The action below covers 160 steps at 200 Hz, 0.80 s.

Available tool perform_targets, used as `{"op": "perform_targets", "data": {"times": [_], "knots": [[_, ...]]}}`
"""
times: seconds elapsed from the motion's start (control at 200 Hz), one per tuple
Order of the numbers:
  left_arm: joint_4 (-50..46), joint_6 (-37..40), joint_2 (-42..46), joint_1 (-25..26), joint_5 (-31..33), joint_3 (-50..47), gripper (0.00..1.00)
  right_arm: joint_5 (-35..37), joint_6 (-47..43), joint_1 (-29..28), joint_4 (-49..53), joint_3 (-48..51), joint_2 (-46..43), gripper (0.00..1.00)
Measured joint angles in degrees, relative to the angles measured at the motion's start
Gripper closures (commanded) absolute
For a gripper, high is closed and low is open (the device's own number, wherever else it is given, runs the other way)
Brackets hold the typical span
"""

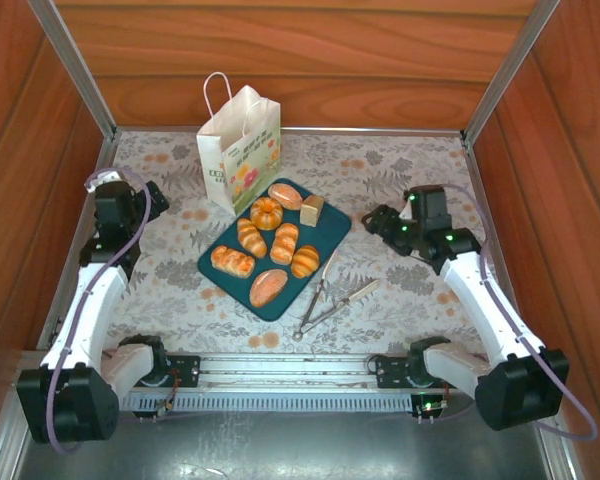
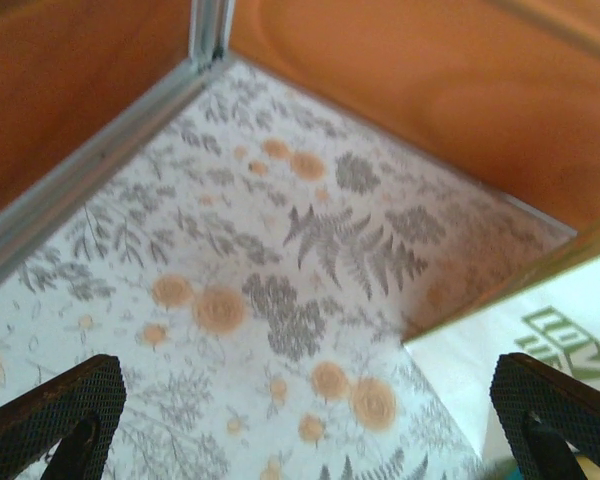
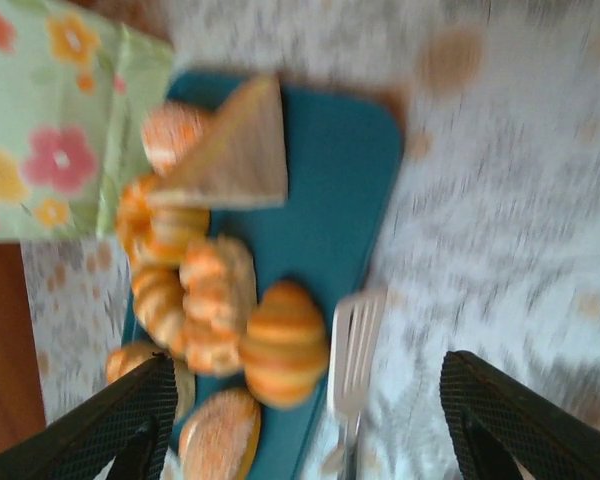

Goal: Place the fake bread into the paper bag

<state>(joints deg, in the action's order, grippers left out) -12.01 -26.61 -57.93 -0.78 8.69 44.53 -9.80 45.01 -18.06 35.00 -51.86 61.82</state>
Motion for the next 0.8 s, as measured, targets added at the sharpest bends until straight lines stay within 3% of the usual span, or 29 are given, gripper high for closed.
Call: {"op": "perform_targets", "data": {"times": [0.2, 0.45, 0.595, 0.8], "knots": [[-6.1, -0.4, -3.1, 0.5, -2.8, 2.3, 0.0, 4.0, 12.9, -11.2, 9.7, -0.5, 1.5, 0.19], [-9.2, -0.4, -8.3, 1.3, -5.2, 6.6, 0.0, 9.9, 27.7, -23.7, 18.2, -6.2, 7.8, 0.03], [-10.4, -0.5, -10.9, 1.4, -6.5, 8.9, 0.0, 12.4, 31.6, -26.1, 19.5, -9.1, 10.7, 0.03], [-12.2, -0.7, -13.7, 1.8, -8.2, 11.0, 0.0, 15.2, 30.5, -26.2, 18.8, -14.0, 14.8, 0.04]]}}
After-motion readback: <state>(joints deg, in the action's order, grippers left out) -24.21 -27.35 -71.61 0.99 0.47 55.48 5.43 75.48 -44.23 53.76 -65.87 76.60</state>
